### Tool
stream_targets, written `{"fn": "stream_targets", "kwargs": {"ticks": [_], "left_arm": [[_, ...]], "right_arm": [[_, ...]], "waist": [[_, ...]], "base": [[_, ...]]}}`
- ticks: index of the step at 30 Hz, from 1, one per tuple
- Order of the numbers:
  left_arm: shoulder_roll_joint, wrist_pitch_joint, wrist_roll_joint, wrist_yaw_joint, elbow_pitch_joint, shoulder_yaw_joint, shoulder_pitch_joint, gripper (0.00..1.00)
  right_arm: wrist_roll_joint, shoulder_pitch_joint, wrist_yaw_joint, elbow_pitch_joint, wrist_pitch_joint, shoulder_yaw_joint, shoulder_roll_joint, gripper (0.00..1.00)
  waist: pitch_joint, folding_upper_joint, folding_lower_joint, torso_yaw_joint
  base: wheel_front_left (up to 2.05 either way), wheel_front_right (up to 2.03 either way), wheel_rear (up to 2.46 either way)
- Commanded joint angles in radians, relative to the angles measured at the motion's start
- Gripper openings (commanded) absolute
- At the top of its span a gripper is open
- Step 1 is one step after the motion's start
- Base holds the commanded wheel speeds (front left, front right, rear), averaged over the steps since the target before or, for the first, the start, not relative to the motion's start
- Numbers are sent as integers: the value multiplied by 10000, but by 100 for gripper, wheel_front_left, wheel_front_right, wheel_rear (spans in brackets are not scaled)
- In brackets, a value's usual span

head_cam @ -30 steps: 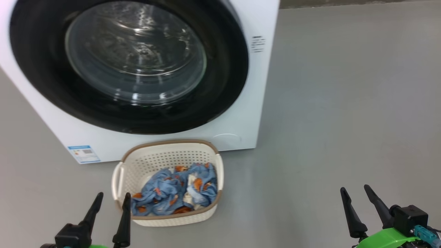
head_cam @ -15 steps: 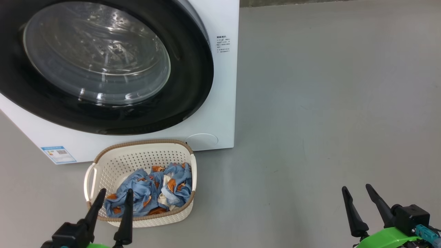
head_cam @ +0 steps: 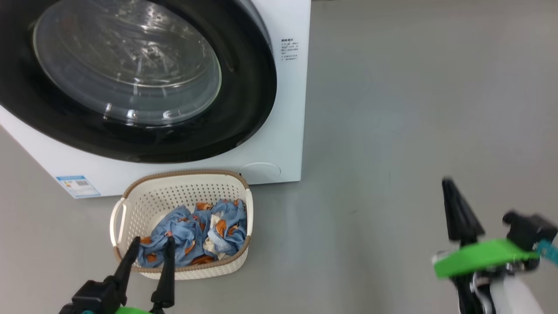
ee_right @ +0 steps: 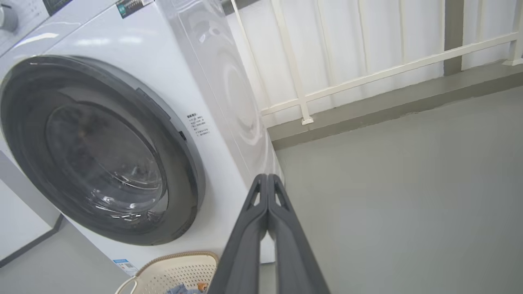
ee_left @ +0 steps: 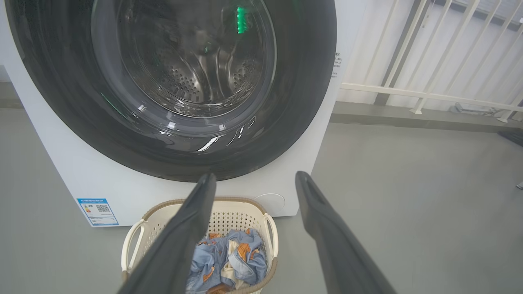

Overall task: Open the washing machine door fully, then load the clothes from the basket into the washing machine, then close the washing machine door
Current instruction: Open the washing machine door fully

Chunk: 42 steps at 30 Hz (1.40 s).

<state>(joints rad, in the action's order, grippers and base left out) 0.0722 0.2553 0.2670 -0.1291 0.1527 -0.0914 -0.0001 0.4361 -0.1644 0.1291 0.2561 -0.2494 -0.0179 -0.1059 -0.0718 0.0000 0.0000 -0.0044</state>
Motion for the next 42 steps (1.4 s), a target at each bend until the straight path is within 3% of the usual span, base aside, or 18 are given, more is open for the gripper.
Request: {"fn": "stream_targets", "kwargs": {"ticks": [1, 8, 15, 19, 24, 29, 32, 42], "left_arm": [[48, 65, 48, -16, -314, 239, -384, 100], [-10, 65, 124, -16, -324, -156, -798, 100], [-70, 65, 252, -16, -336, -385, -1254, 100], [-108, 65, 317, -16, -341, -493, -1459, 100], [-169, 65, 440, -16, -373, -699, -1822, 100], [-205, 65, 595, -16, -422, -875, -2133, 100], [-213, 65, 739, -16, -443, -982, -2278, 100], [-218, 65, 1204, -16, -561, -1301, -2711, 100]], "right_arm": [[450, -771, 16, -338, -124, 179, 40, 0], [2083, -2947, 16, -233, -124, 176, 149, 0], [3821, -4982, 16, 304, -124, 418, -184, 0], [4655, -5741, 16, 551, -124, 794, -596, 0], [6586, -6904, 16, 1012, 28, 1413, -1264, 0], [8471, -7844, 16, 1105, 1116, 2076, -2024, 0], [8979, -8346, 16, 1245, 1766, 2590, -2515, 0], [10692, -9632, 16, 1832, 4467, 3677, -3263, 0]], "waist": [[-168, 0, 0, 114], [-760, 0, 0, 605], [-1436, 0, 0, 1265], [-1728, 0, 0, 1563], [-2185, 0, 0, 2062], [-2627, 0, 0, 2506], [-2886, 0, 0, 2691], [-3663, 0, 0, 3073]], "base": [[0, 0, 0], [0, 0, 0], [0, 0, 0], [0, 0, 0], [0, 0, 0], [0, 0, 0], [0, 0, 0], [0, 0, 0]]}}
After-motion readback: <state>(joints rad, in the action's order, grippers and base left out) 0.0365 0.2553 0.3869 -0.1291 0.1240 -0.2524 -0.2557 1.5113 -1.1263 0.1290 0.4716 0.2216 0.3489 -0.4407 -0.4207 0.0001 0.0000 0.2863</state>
